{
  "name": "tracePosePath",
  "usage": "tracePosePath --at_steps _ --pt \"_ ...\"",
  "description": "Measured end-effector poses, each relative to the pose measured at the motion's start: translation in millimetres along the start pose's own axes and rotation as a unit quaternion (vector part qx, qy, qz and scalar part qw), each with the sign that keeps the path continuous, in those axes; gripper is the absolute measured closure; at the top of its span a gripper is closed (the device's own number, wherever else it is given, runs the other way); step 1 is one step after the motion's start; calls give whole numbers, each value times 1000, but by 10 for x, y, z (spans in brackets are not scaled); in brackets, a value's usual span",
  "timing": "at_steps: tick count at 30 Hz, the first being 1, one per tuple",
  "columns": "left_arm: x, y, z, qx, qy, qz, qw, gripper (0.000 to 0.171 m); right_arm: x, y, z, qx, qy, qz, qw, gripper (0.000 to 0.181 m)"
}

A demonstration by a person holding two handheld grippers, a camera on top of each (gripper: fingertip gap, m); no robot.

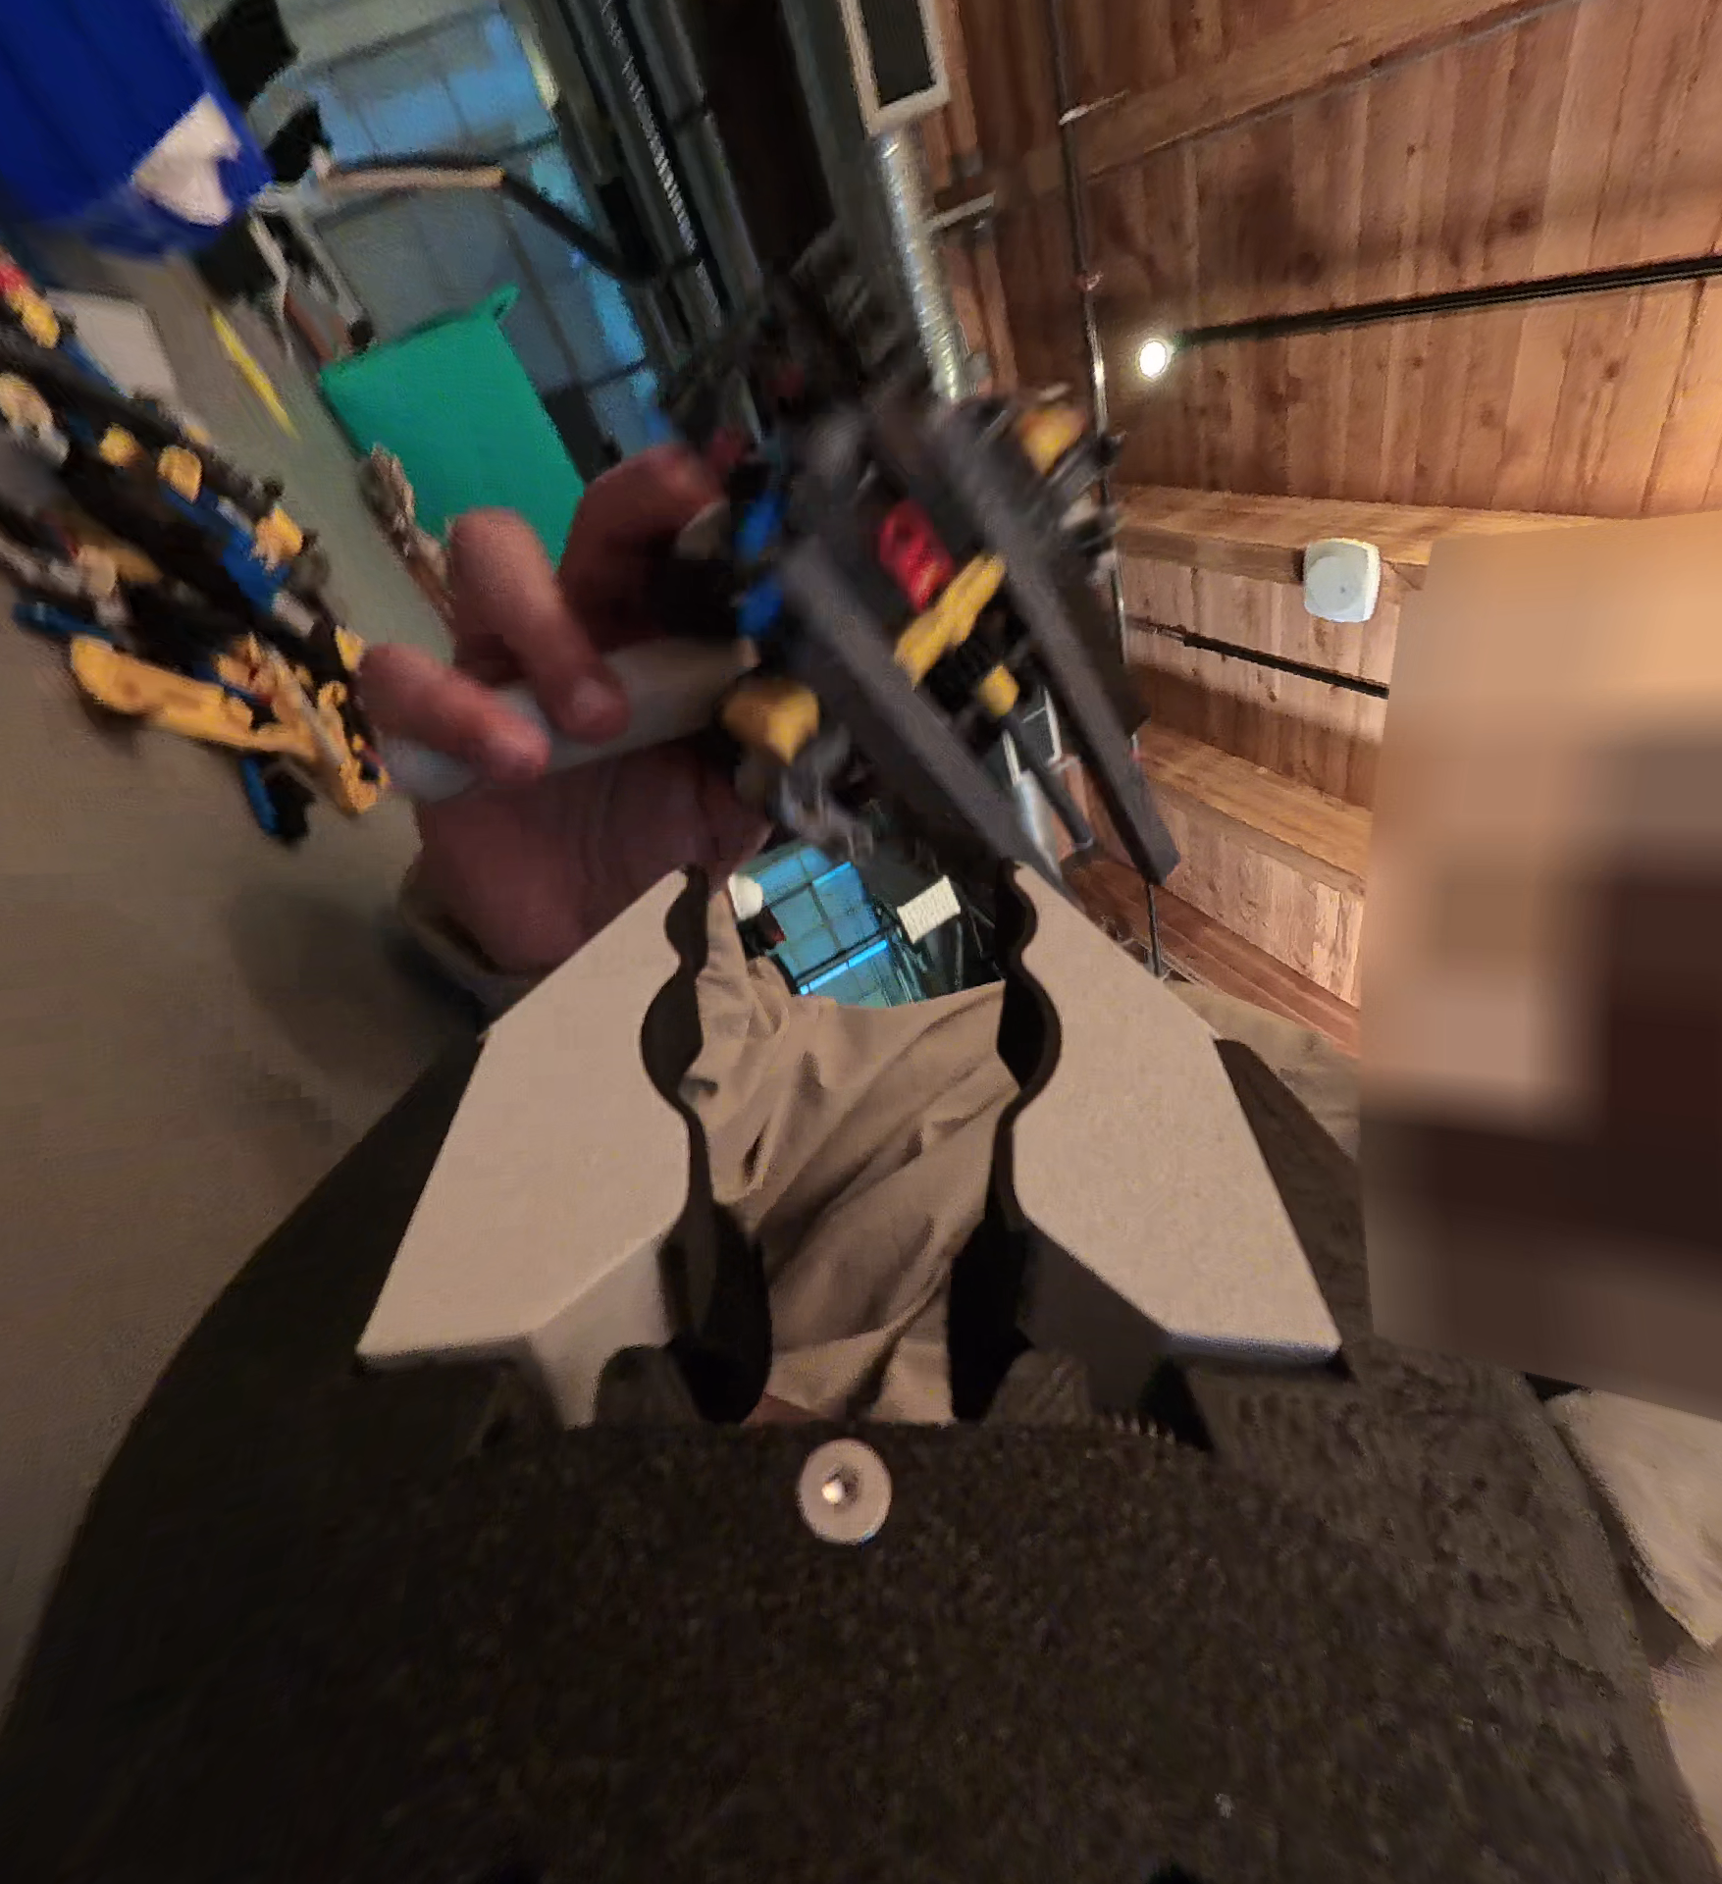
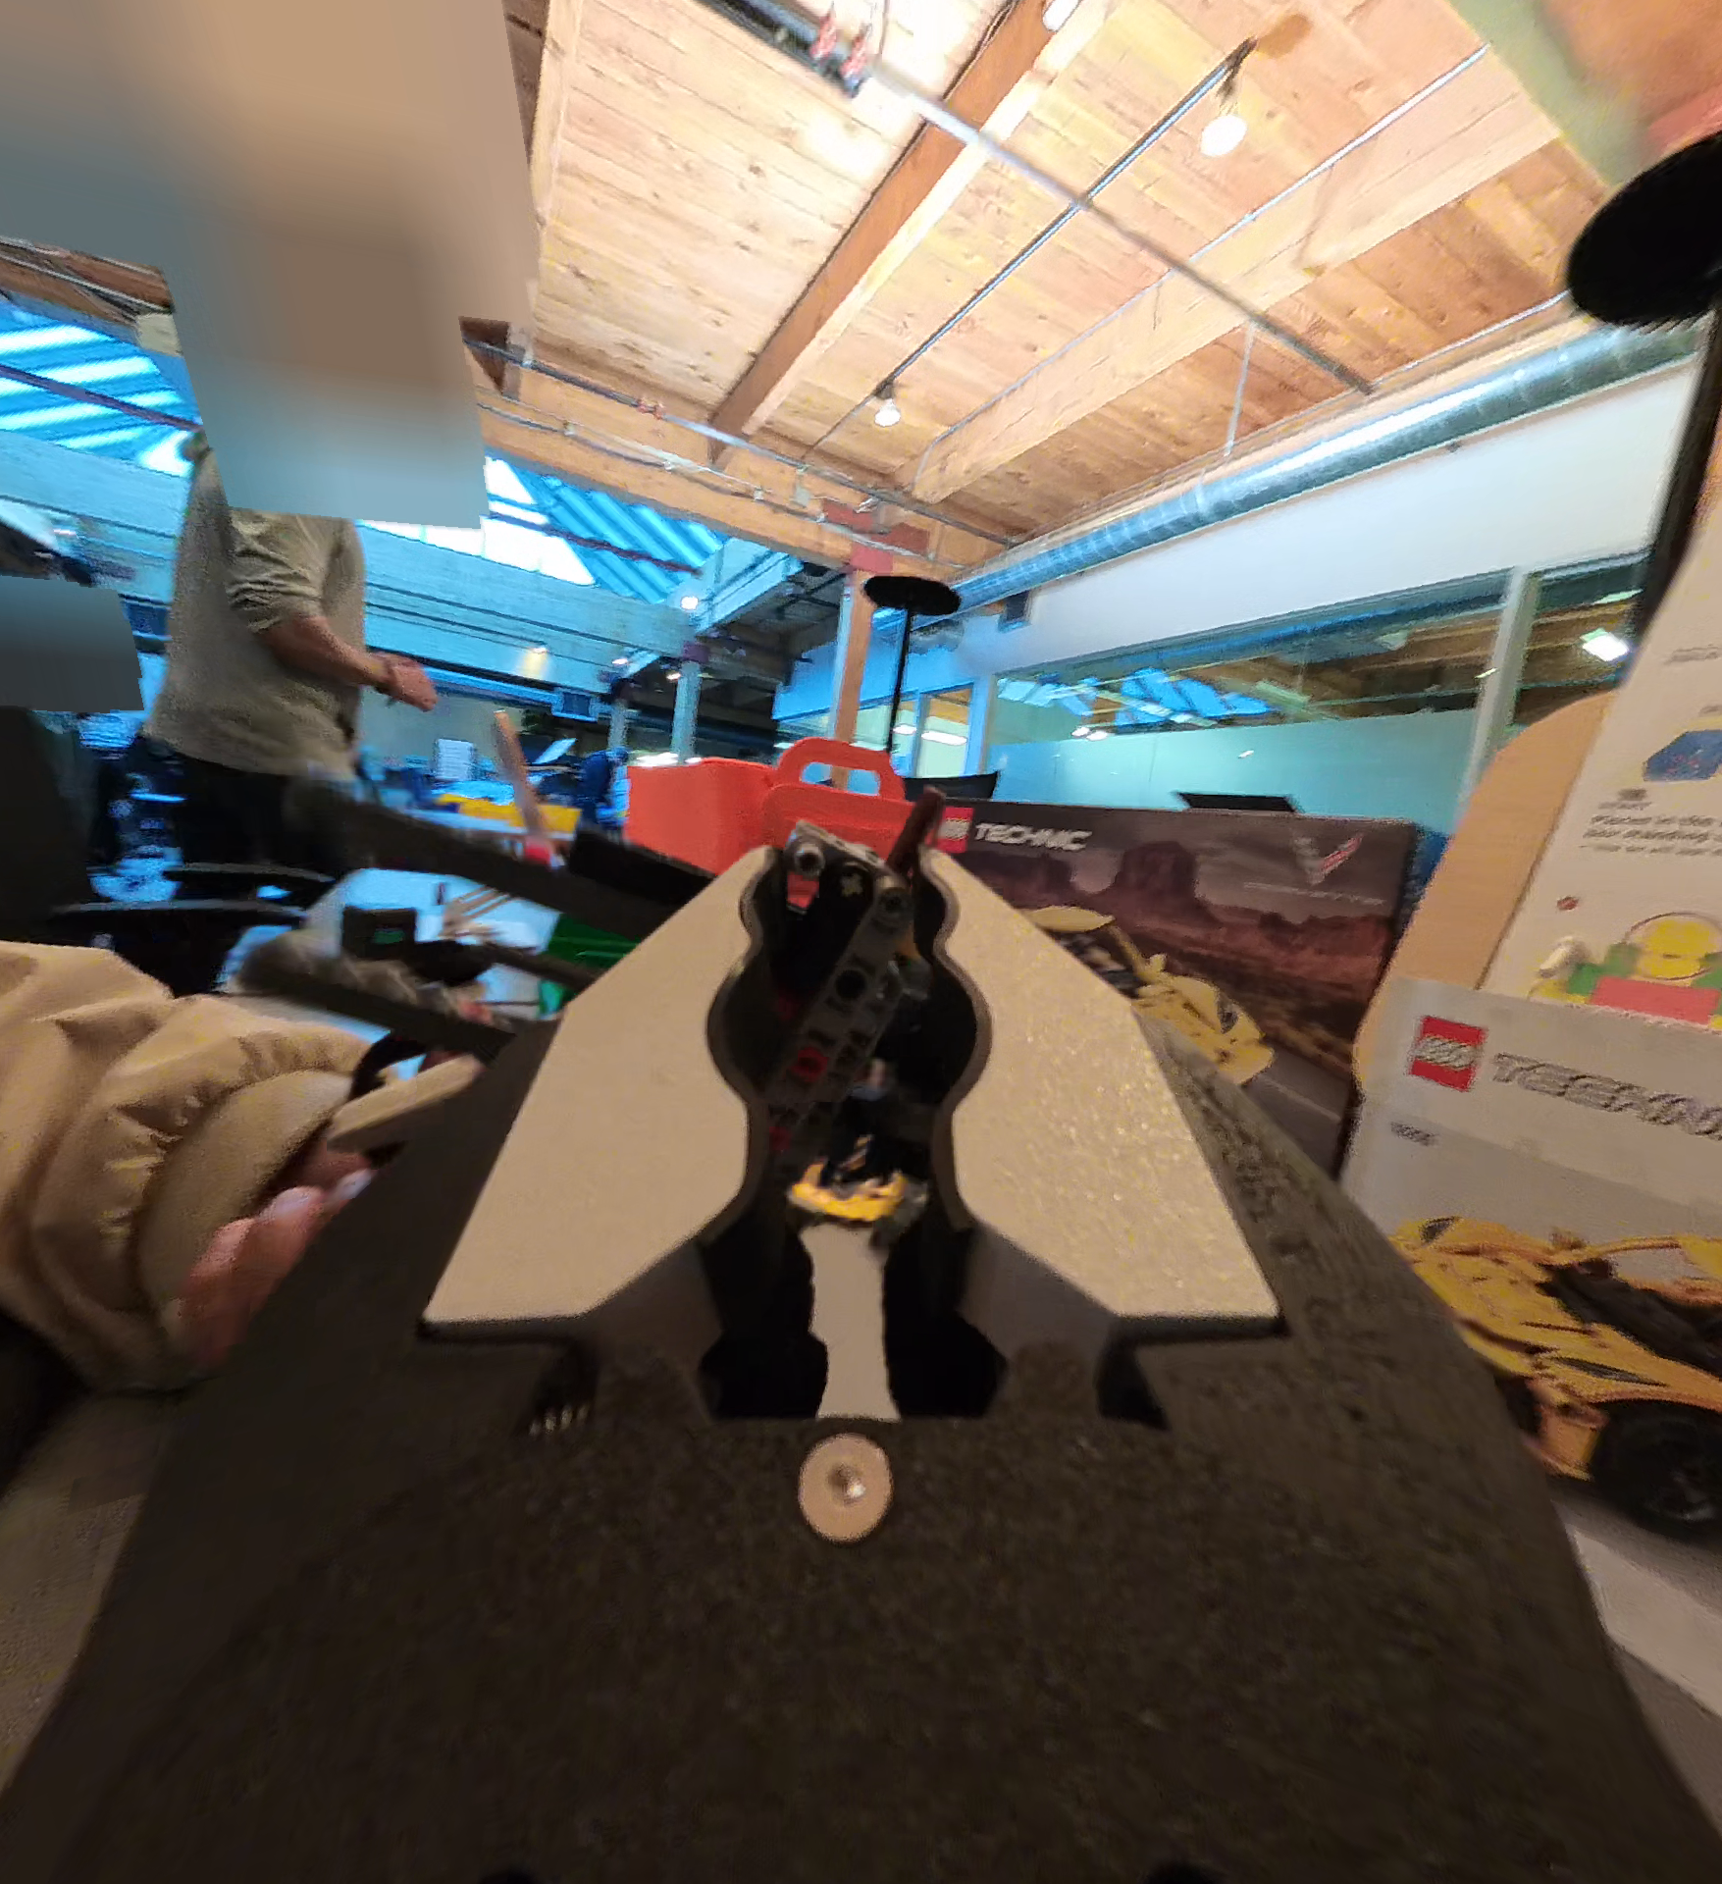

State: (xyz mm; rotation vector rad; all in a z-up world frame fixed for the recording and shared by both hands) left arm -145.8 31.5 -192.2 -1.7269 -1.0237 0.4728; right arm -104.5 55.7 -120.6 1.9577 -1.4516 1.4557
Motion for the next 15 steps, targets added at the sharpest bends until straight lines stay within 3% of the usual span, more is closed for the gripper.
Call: tracePosePath --at_steps 9,13,15 --pt "-145 -193 -115 -78 23 18 997 127 -3 60 -38 -4 19 73 997 158" --pt "77 -298 -4 -113 -46 -2 993 147 -16 114 -49 25 13 21 999 158" --pt "159 -293 66 -97 -72 -24 992 154 -108 53 -22 31 26 -26 999 158"
Point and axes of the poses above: each gripper's, where its closed fingertips meet, z back along the fingers, x out of its top, y = z × x across the jaws, the point moved 1 cm from there along z, back along the fingers, and after that the axes turned 11 degrees about z, right-handed, at the moved point
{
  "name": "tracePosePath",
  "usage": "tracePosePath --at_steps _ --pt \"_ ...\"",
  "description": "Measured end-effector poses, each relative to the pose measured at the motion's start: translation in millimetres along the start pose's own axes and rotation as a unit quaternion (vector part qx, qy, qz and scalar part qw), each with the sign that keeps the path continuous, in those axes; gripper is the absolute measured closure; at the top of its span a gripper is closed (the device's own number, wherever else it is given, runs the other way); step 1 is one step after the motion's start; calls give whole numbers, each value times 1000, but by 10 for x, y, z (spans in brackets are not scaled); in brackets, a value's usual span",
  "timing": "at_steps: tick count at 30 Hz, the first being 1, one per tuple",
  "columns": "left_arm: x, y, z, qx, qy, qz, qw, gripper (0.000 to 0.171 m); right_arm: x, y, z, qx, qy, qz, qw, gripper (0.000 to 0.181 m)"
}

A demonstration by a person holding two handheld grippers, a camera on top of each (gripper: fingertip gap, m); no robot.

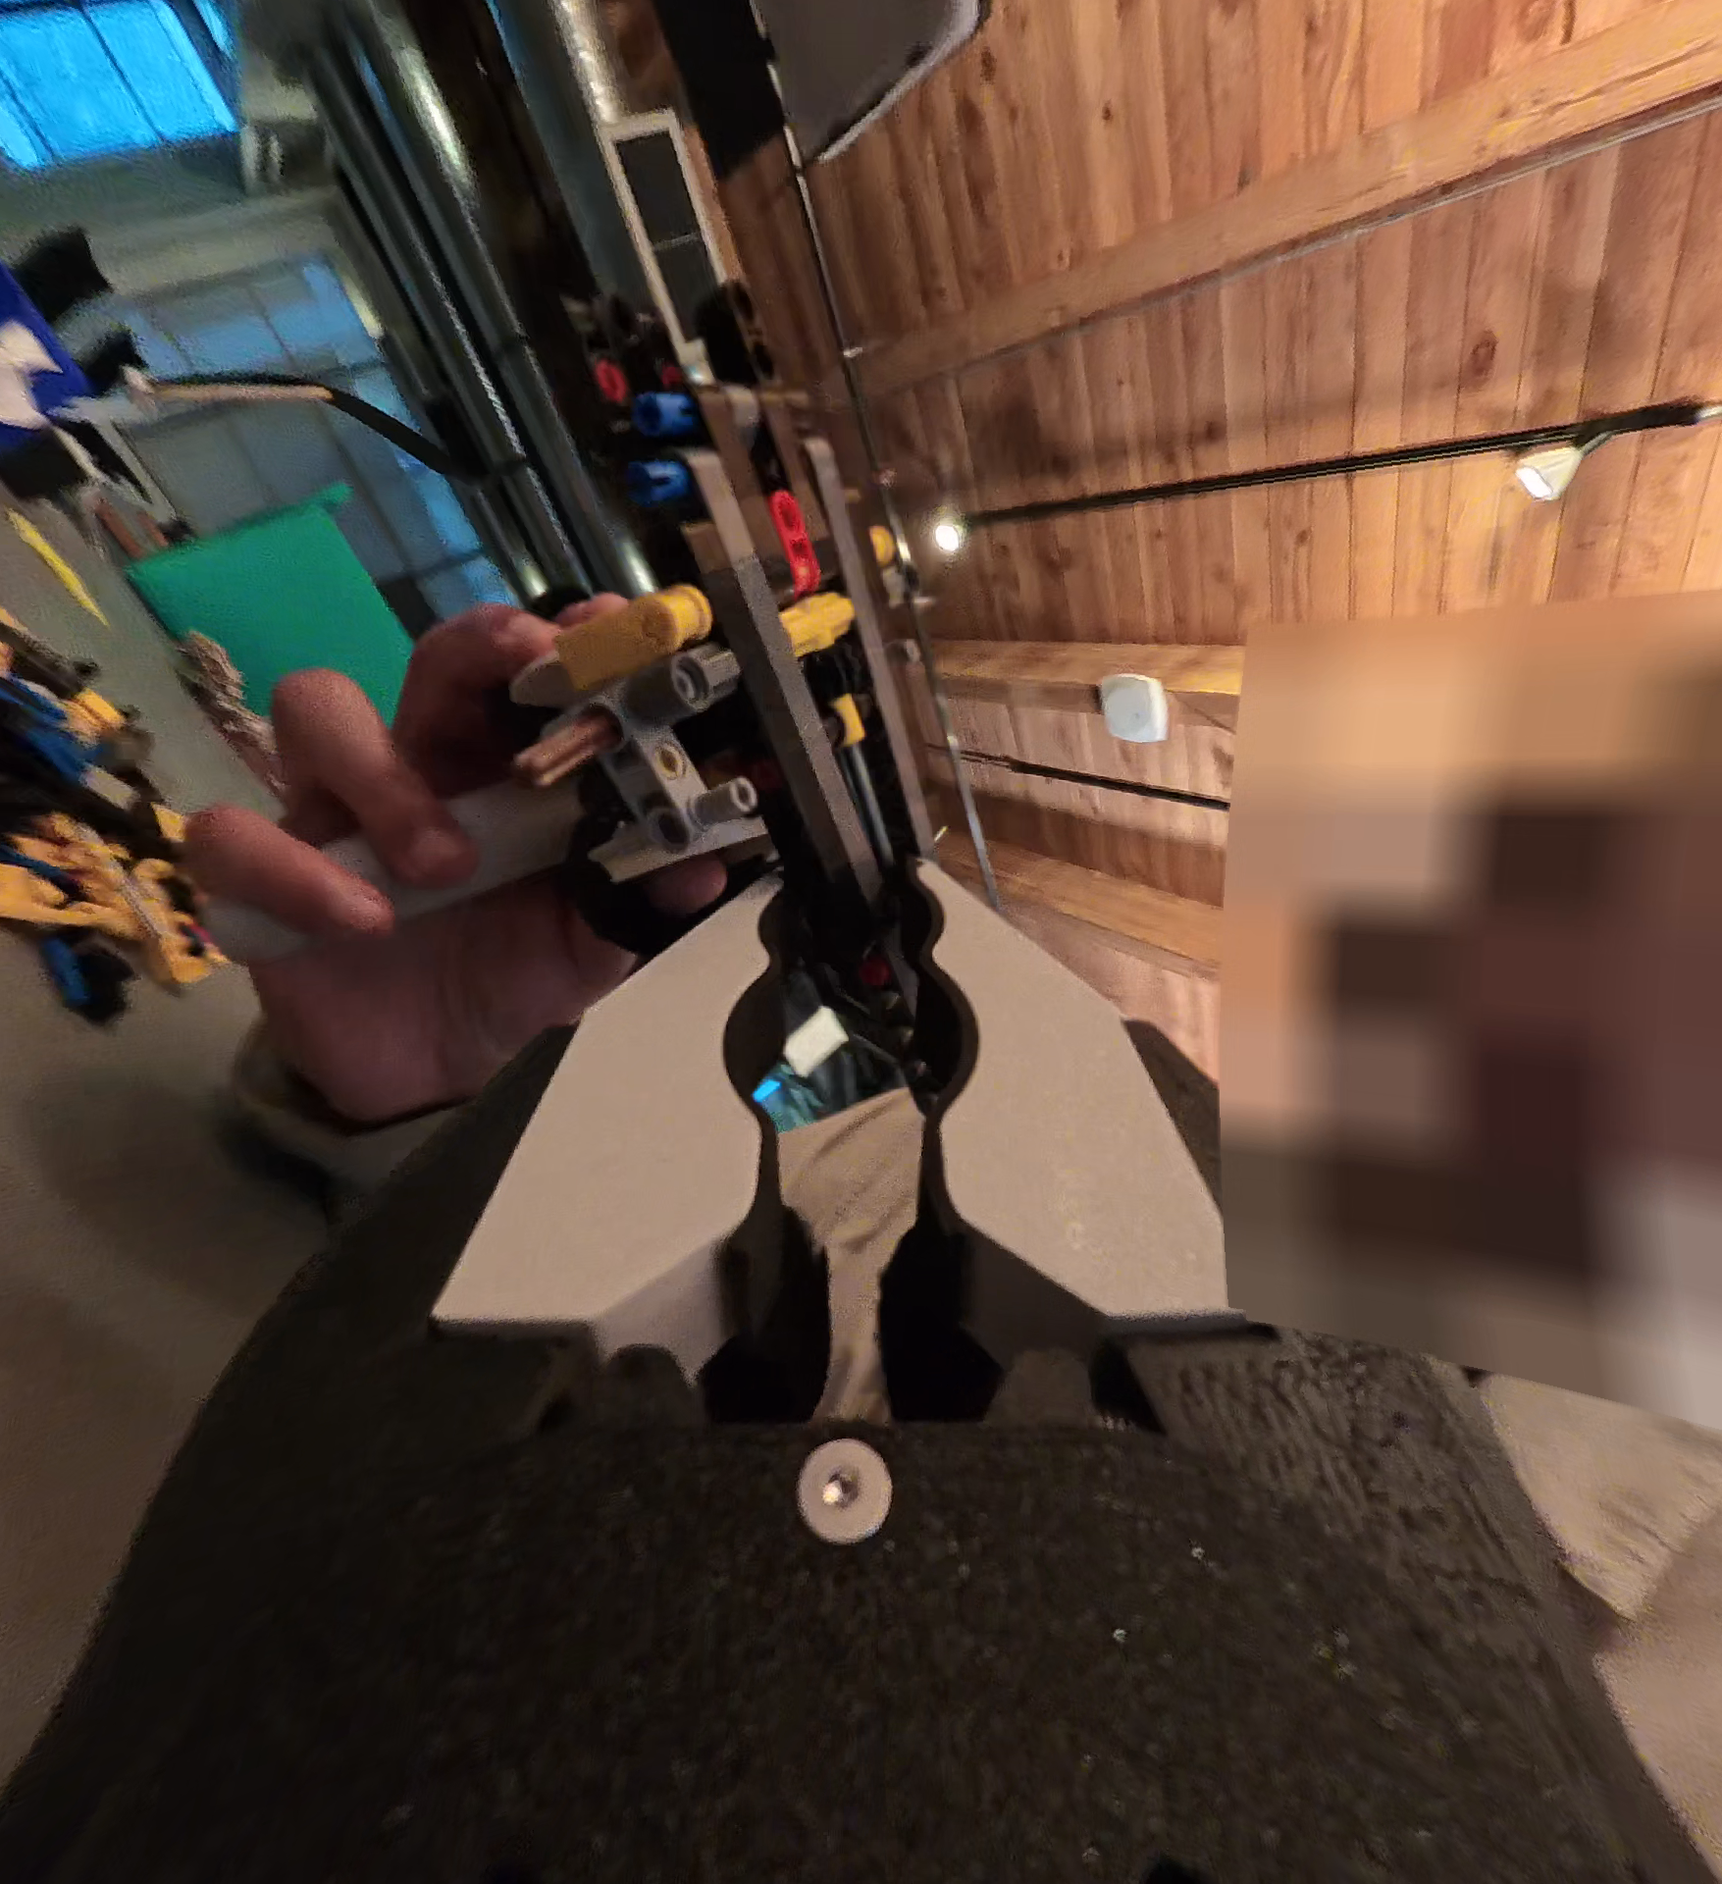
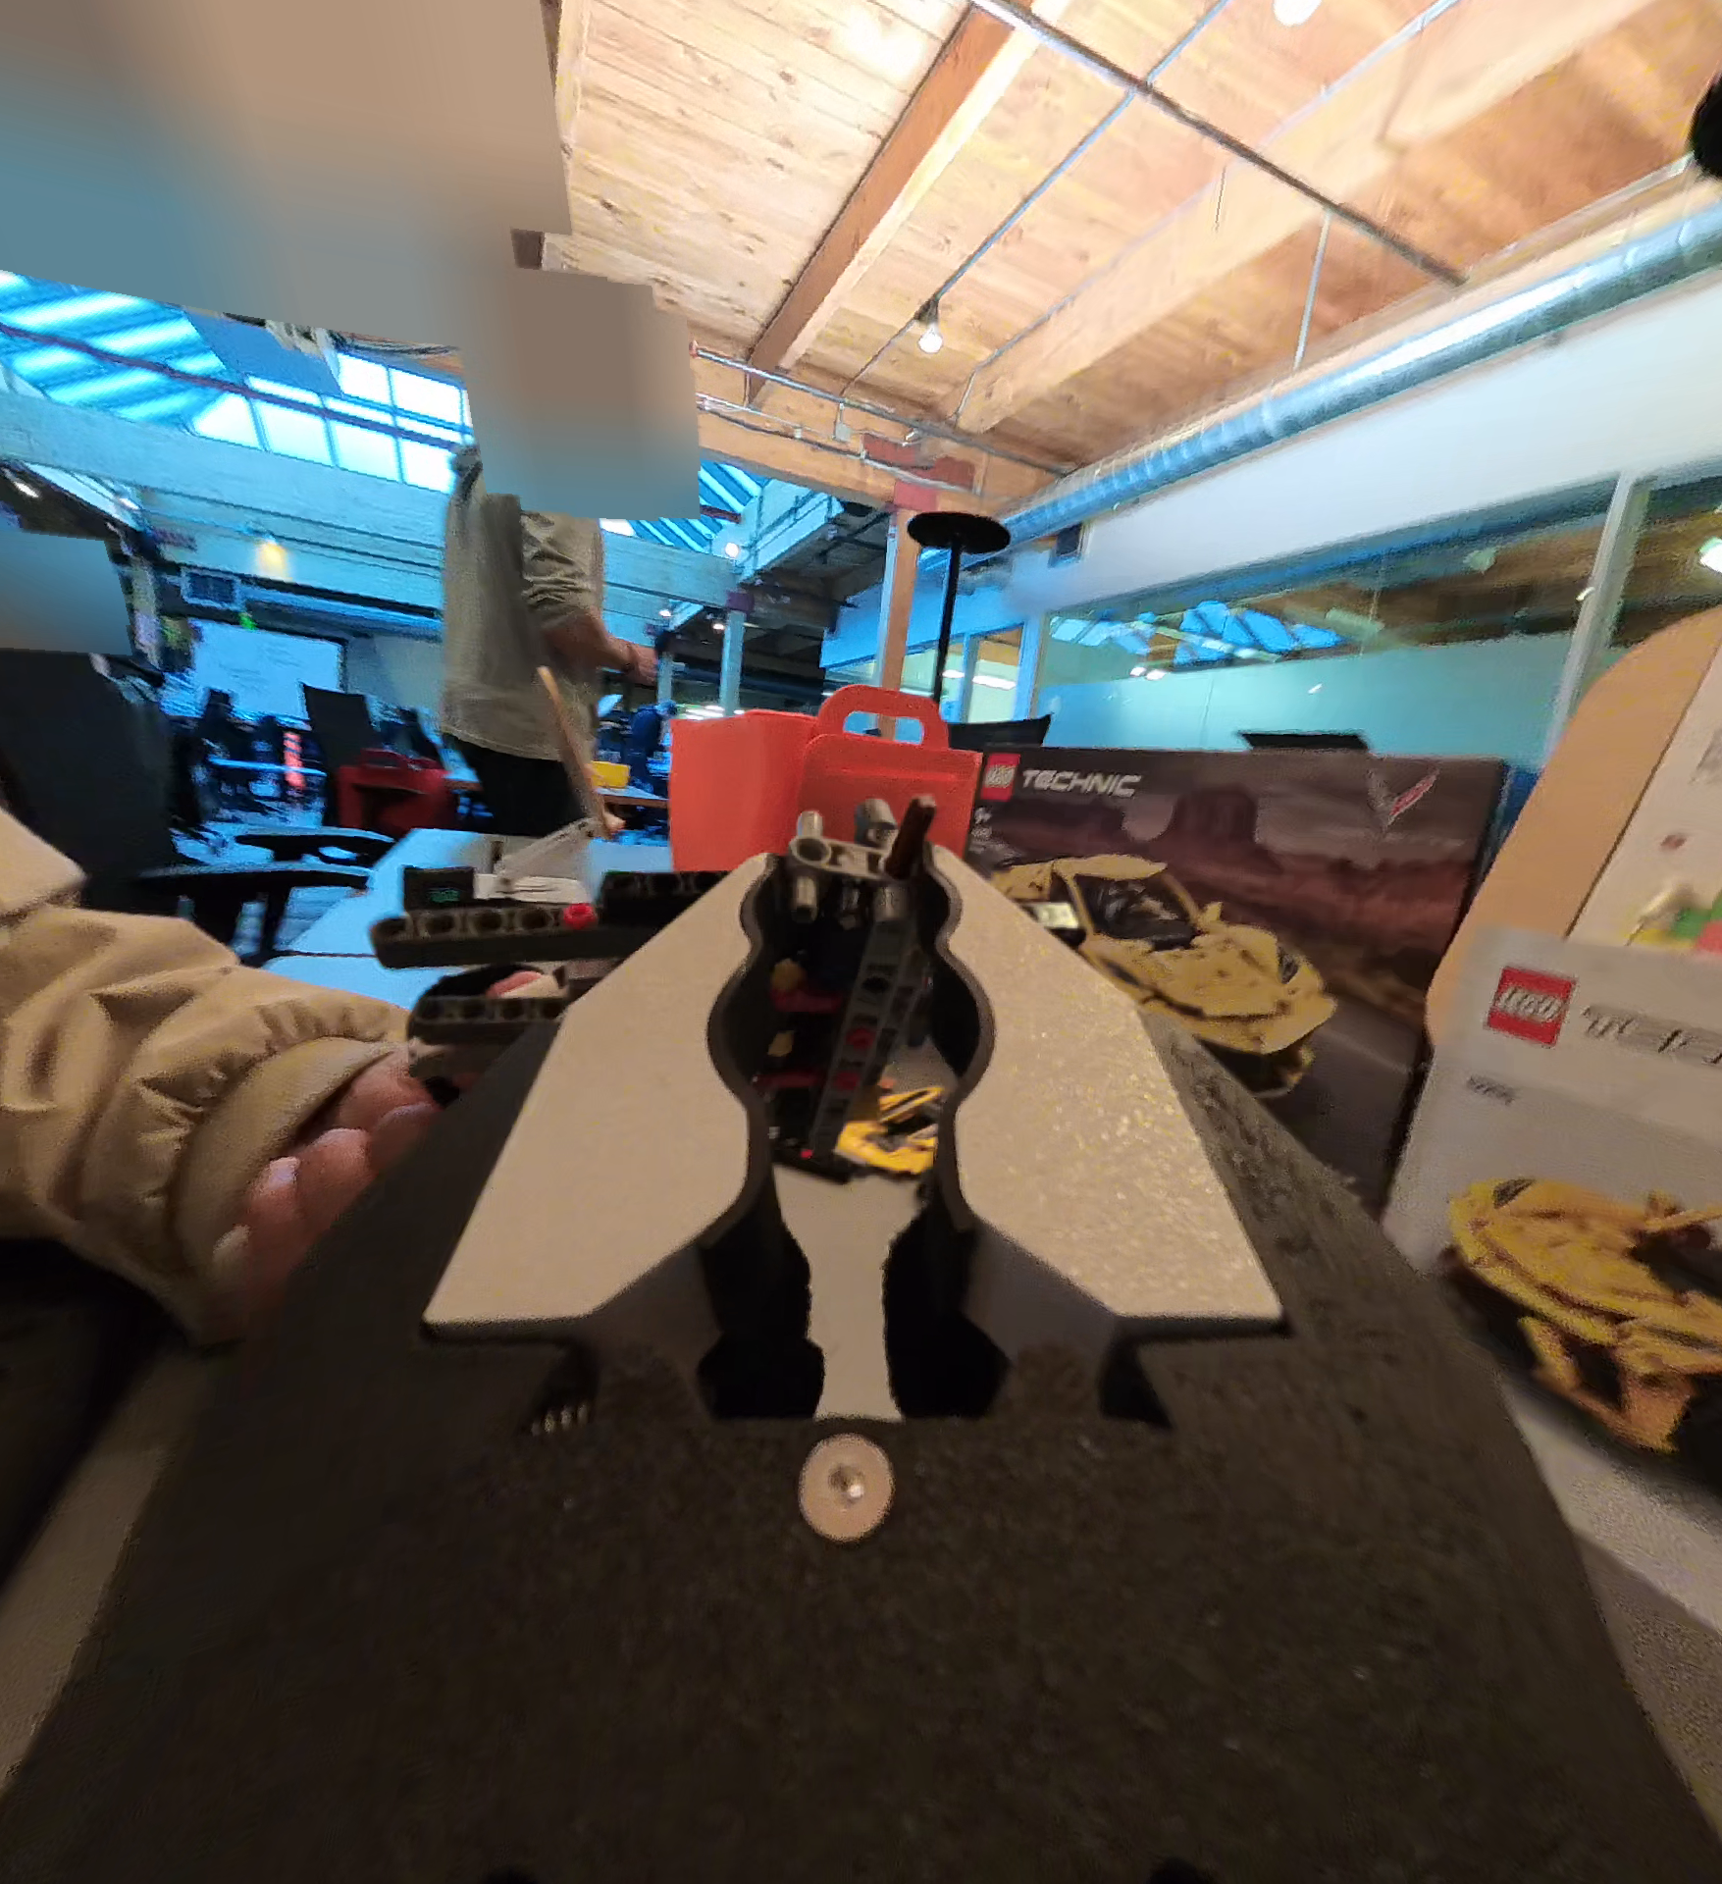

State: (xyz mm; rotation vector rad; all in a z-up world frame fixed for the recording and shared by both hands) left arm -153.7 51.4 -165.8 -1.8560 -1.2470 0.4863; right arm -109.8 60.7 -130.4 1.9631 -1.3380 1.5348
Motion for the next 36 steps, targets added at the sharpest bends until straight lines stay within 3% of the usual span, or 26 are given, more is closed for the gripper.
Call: tracePosePath --at_steps 3,6,9,14,16,20,22,24,27,30,34,36 --pt "67 -6 61 45 -16 -90 995 165 -94 -43 53 27 5 -83 996 157" --pt "107 10 113 118 -2 -197 973 165 -150 -76 92 47 23 -152 987 150" --pt "196 7 192 176 -7 -279 944 165 -213 -65 217 88 100 -238 962 139" --pt "262 107 265 256 14 -366 895 165 -199 -124 256 87 117 -303 942 157" --pt "252 171 275 282 27 -394 874 165 -294 -74 249 98 144 -322 931 155" --pt "194 292 259 320 54 -439 838 165 -423 -15 232 109 159 -377 906 153" --pt "170 336 260 339 75 -487 801 165 -459 21 247 125 159 -410 889 154" --pt "135 333 248 342 94 -530 771 165 -395 38 268 153 128 -466 862 157" --pt "84 329 242 336 116 -552 755 165 -372 76 321 192 103 -533 818 166" --pt "78 365 277 346 137 -599 709 165 -406 120 363 213 102 -588 773 168" --pt "85 369 274 342 139 -627 686 164 -346 144 368 234 78 -618 746 171" --pt "98 396 305 348 145 -624 685 162 -384 168 372 232 90 -615 748 174"
Point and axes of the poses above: each gripper's, where its closed fingertips meet, z back along the fingers, x out of its top, y = z × x across the jaws, the point moved 1 cm from there along z, back along the fingers, and after that the axes turned 11 degrees about z, right-handed, at the moved point
